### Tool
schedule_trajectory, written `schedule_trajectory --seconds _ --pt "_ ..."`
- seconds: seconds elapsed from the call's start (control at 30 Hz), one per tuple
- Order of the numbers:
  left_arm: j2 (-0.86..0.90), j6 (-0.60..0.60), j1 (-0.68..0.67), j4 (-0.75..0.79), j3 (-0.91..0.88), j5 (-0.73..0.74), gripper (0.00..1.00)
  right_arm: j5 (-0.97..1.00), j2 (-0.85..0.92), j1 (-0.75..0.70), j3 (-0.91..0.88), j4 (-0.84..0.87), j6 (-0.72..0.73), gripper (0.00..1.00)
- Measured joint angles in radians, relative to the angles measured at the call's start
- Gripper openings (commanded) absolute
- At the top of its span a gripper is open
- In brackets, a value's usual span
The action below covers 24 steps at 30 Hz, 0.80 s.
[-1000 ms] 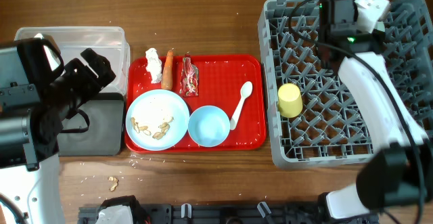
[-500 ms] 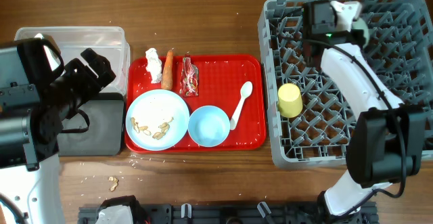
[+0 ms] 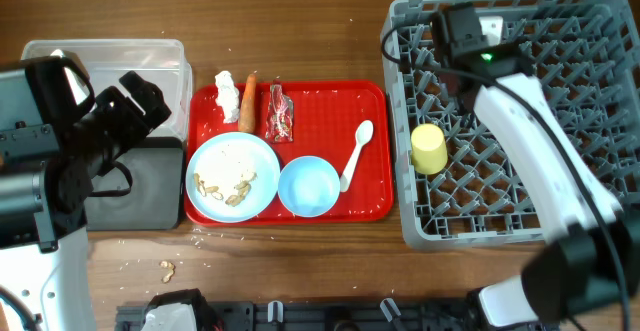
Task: Sort waste into correct bins and load items into the dishwasher rack
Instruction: 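Carry the teal bowl and set it in the dish rack, then grasp the small teal bowl with the right gripper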
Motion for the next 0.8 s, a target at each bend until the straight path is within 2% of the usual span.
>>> schedule_trajectory --seconds 0.1,0.23,0.37,0.47,0.53,0.6,0.7,0.8 --pt "0.000 0.000 0.000 0.000 0.000 0.000 1.00 -0.208 -0.094 0.073 0.018 -0.001 0.003 0.54" --pt "0.000 0.000 0.000 0.000 0.000 0.000 1.00 -0.438 -0.094 0.245 0.008 0.000 0.004 0.58" --pt "0.000 0.000 0.000 0.000 0.000 0.000 1.00 -0.531 0.007 0.394 -0.052 0.003 0.027 0.58" --pt "0.000 0.000 0.000 0.000 0.000 0.000 1.00 -0.581 0.143 0.418 -0.076 0.022 0.053 0.57" --pt "0.000 0.000 0.000 0.000 0.000 0.000 1.00 -0.659 0.217 0.416 -0.082 0.043 0.021 0.47" --pt "0.000 0.000 0.000 0.000 0.000 0.000 1.00 -0.716 0.264 0.416 -0.085 0.045 0.002 0.27" --pt "0.000 0.000 0.000 0.000 0.000 0.000 1.00 -0.749 0.298 0.416 -0.085 0.045 -0.003 0.04" --pt "0.000 0.000 0.000 0.000 0.000 0.000 1.00 -0.713 0.296 0.416 -0.085 0.041 0.023 0.04"
